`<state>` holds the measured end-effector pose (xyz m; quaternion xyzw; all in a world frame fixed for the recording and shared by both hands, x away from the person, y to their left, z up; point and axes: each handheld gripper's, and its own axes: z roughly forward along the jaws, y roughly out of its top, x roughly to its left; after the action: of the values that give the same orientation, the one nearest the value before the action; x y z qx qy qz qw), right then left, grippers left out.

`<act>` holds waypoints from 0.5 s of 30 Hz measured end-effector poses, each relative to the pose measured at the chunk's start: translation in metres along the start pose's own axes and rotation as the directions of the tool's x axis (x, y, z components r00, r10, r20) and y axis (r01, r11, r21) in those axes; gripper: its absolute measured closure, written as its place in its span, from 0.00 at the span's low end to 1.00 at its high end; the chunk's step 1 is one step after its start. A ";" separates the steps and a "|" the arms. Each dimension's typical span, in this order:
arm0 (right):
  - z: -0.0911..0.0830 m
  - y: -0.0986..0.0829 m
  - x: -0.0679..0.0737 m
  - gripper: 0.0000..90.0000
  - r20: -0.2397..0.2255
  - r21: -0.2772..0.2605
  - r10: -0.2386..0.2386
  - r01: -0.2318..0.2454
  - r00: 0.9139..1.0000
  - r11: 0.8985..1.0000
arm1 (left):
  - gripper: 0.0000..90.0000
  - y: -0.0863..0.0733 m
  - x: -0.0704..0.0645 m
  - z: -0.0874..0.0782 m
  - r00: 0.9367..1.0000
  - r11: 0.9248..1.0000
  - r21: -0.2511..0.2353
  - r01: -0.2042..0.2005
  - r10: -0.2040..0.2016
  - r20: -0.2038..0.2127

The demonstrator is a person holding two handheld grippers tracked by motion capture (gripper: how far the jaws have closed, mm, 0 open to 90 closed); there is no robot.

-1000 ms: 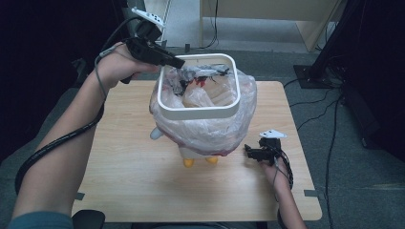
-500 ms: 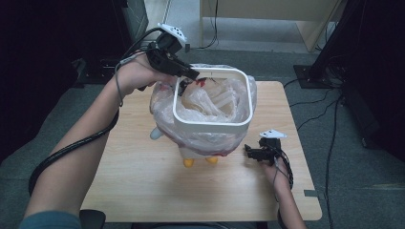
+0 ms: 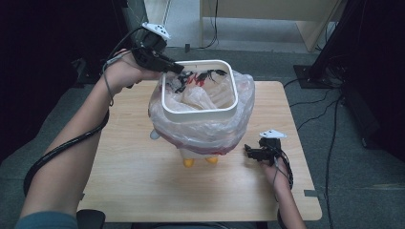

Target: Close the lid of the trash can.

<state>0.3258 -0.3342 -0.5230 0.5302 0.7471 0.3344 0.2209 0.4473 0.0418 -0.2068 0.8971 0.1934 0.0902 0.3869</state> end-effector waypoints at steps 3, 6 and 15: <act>0.000 0.000 0.000 0.15 0.000 0.000 0.000 0.000 1.000 1.000 | 0.90 0.001 -0.002 0.002 1.000 1.000 0.001 -0.020 0.020 0.003; 0.000 0.000 0.000 0.15 0.000 0.000 0.000 0.000 1.000 1.000 | 0.90 0.000 -0.002 0.002 0.999 0.999 -0.008 -0.041 0.041 0.014; 0.000 0.000 0.000 0.15 0.000 0.000 0.000 0.000 1.000 1.000 | 0.90 -0.003 0.000 0.003 0.999 1.000 -0.004 -0.021 0.021 0.024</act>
<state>0.3258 -0.3341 -0.5231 0.5302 0.7471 0.3345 0.2210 0.4476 0.0418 -0.2106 0.8993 0.1793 0.0839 0.3901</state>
